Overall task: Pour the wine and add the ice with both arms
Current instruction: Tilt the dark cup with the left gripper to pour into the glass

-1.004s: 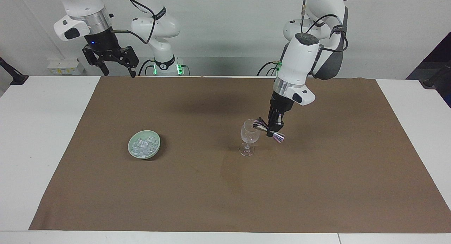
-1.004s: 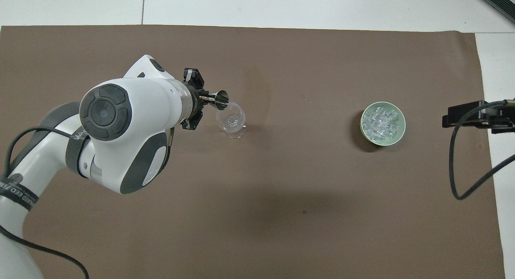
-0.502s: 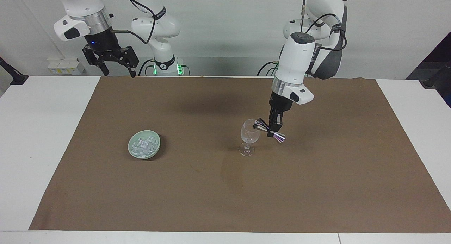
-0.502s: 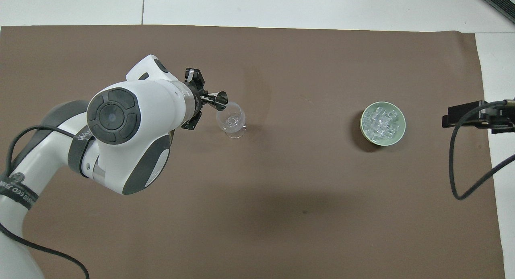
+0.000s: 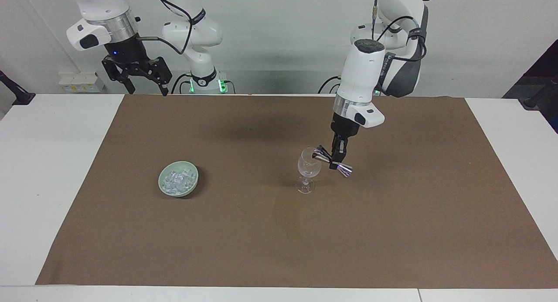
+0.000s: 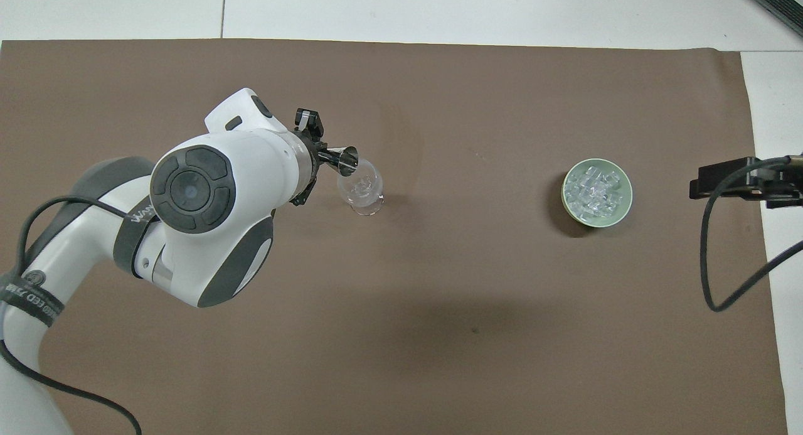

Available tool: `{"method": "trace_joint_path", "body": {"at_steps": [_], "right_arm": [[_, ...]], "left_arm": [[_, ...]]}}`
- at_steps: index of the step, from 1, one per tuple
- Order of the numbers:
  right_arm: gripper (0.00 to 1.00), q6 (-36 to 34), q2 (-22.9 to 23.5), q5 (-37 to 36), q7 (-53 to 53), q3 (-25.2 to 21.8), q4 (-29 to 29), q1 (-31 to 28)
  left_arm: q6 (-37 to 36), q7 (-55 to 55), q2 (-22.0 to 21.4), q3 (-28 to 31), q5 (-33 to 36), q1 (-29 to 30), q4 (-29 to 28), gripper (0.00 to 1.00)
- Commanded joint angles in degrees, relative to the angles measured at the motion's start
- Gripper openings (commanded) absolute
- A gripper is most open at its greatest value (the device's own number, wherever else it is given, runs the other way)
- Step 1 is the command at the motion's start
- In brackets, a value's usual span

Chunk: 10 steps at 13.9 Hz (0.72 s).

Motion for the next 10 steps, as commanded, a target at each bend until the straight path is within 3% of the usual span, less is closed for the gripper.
{"method": "trace_joint_path", "body": {"at_steps": [1,10], "right_arm": [[1.0,-0.6,0.2,1.0,-1.3,0.3,0.3,-0.9],[1.0,-0.6,0.2,1.0,-1.3,0.3,0.3,-0.9]], "left_arm": [[0.6,-0.2,-0.4,0.3,2.2,-0.6,-0.5,0.0],[0.4,-0.2,-0.7,-0.3,5.9,-0.6,-1.1,0.0]]}}
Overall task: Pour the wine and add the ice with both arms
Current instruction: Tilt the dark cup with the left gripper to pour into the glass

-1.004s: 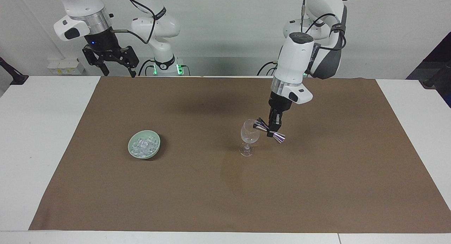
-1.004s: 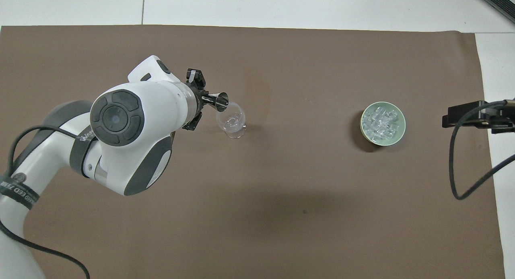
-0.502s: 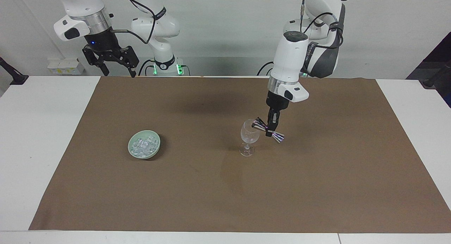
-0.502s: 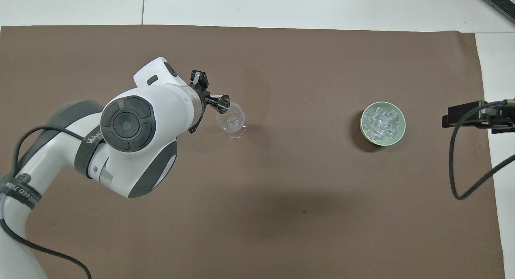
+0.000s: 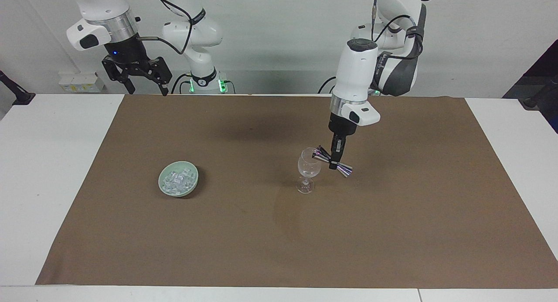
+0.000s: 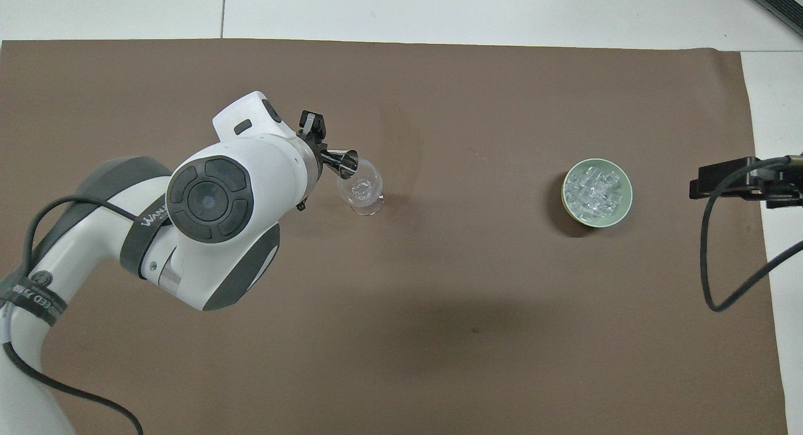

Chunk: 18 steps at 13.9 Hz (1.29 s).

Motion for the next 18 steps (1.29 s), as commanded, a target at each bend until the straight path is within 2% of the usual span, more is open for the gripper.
{"method": "trace_joint_path", "body": {"at_steps": [1,18], "right_arm": [[1.0,-0.6,0.2,1.0,-1.3,0.3,0.3,-0.9],[1.0,-0.6,0.2,1.1,-1.3,0.3,0.3,-0.9]], "left_arm": [[0.2,-0.2,-0.7,0.2,2.3,-0.6,-0.8,0.0],[-3.6,-0.3,-2.1,-1.7,11.0,-0.5,0.0,0.0]]}}
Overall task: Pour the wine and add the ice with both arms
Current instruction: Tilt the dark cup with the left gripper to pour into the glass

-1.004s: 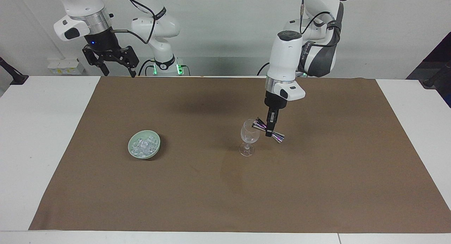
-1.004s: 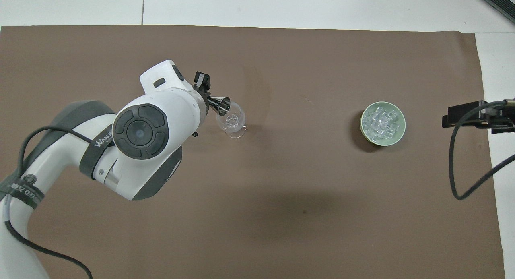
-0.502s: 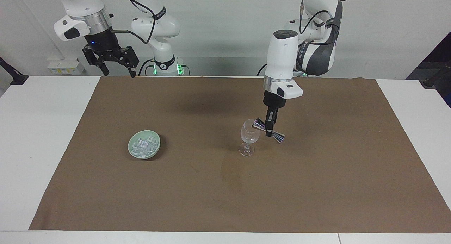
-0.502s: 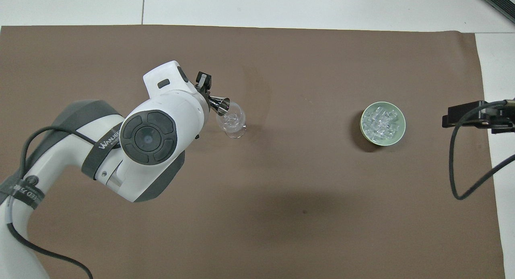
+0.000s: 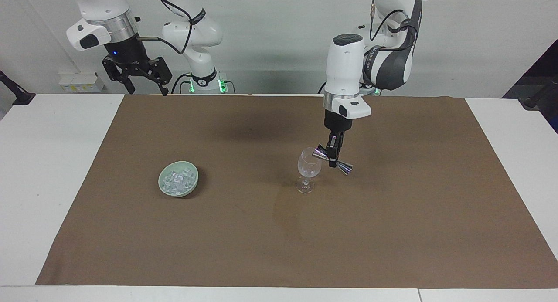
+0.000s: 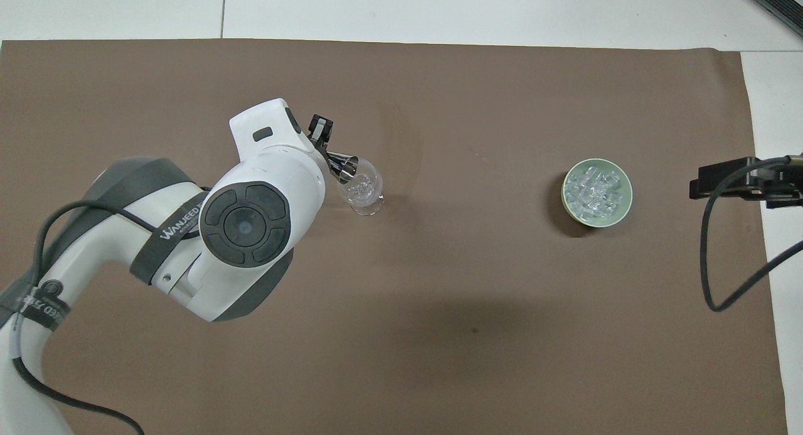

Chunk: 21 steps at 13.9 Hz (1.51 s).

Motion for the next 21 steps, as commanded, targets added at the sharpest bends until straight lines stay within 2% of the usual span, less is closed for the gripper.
{"method": "trace_joint_path", "body": {"at_steps": [1,9,21], "right_arm": [[1.0,-0.6,0.2,1.0,-1.3,0.3,0.3,-0.9],[1.0,-0.6,0.2,1.1,-1.3,0.3,0.3,-0.9],[1.0,-0.6,0.2,1.0,-1.3,0.3,0.3,-0.9]], "left_arm": [[-1.8,-0.3,-1.4,0.0,2.2,-0.5,0.0,0.0],[-2.1,-0.2,-1.1,-0.3,5.4,-0.5,0.9,0.0],[-6.4,-0.2,-1.3,-3.1,11.9,-0.4,1.8,0.0]]}}
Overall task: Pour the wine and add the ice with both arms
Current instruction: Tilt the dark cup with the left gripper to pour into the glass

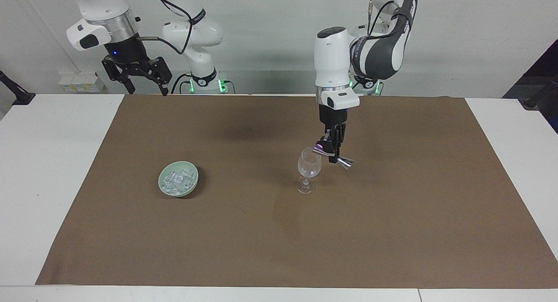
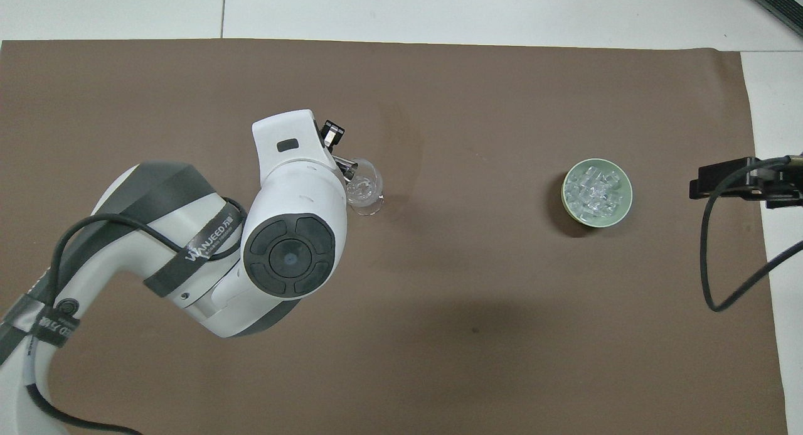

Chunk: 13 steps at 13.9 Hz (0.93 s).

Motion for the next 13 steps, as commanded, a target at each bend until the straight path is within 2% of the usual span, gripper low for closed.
{"method": "trace_joint_path", "body": {"at_steps": [1,8,13], "right_arm": [[1.0,-0.6,0.2,1.0,-1.3,0.3,0.3,-0.9],[1.0,-0.6,0.2,1.0,-1.3,0.3,0.3,-0.9],[1.0,-0.5,0.2,1.0,-1.7,0.3,0.3,-1.0]], "left_arm": [[-2.6,-0.2,-0.5,-0.3,2.3,-0.4,1.0,0.0],[-2.1,0.4,0.4,-0.9,6.6,-0.3,2.6,0.0],[-1.6,1.2,0.9,-0.9,7.1,0.1,3.2,0.0]]}}
